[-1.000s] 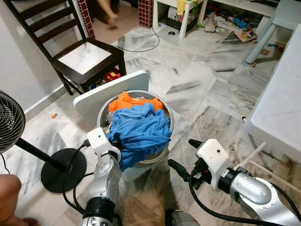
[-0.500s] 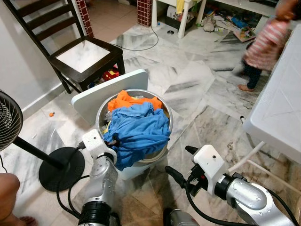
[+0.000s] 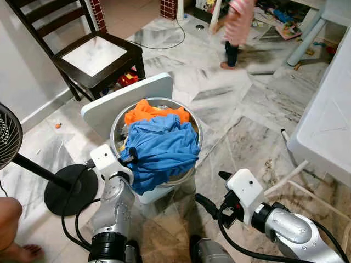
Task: Hang hanger
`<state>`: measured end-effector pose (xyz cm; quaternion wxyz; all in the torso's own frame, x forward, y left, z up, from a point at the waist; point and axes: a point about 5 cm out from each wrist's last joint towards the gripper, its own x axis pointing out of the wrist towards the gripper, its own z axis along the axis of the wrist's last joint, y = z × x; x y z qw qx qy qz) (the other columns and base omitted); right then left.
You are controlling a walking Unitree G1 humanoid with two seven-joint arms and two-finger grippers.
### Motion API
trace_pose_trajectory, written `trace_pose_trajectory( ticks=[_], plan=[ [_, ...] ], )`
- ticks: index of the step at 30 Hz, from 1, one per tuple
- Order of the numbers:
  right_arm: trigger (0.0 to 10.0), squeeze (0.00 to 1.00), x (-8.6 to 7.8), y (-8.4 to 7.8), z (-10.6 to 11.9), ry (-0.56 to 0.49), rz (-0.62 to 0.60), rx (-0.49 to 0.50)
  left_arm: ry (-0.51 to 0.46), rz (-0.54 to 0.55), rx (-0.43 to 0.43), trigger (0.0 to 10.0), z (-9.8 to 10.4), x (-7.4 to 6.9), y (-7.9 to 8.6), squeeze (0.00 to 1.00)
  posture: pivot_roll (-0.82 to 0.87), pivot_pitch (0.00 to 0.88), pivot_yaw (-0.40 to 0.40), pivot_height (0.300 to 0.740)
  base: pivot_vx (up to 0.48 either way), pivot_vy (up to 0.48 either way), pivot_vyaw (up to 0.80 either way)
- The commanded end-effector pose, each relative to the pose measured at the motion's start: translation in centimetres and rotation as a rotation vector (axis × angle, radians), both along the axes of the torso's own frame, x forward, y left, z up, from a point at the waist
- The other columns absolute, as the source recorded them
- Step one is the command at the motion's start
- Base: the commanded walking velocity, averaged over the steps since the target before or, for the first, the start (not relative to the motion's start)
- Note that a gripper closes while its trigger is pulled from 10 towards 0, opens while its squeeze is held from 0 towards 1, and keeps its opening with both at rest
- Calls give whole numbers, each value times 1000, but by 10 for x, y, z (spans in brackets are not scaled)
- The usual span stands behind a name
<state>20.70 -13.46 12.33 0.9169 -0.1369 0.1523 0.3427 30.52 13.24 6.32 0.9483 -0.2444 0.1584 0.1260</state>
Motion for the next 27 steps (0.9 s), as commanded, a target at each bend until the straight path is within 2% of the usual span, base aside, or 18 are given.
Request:
trace_pose_trajectory(
  ticks=[1,3,4,5,6,14,18,27],
  plan=[
    [10000,0,-2,0,4,-11,0,-4,83,-30,-69,10000,-19,-11,-17,1000,-227,282,-5,740,0,0,0],
    [10000,0,-2,0,5,-14,-1,-5,80,-43,-74,10000,-19,-8,-19,1000,-231,282,-5,740,0,0,0],
    [10000,0,-2,-1,5,-17,-3,-6,77,-52,-83,10000,-19,-6,-20,184,-231,282,-5,740,0,0,0],
    [10000,0,-1,-1,6,-19,-5,-6,75,-58,-89,10000,-19,-5,-20,184,-231,282,-5,740,0,0,0],
    [10000,0,-2,-1,7,-22,-6,-6,72,-66,-104,10000,-18,-2,-21,0,-241,283,-3,740,0,0,0],
    [10000,0,-4,-5,8,-24,-25,-14,55,-57,-109,10000,-15,7,-16,0,-254,286,2,740,0,0,0],
    [10000,0,-5,-6,7,-21,-33,-15,13,-35,-70,10000,-7,13,-10,0,-252,287,5,740,0,0,0],
    [10000,0,-2,-5,8,-34,-44,-13,-2,-28,-64,10000,-10,15,-1,0,-251,290,9,740,0,0,0]
  ],
)
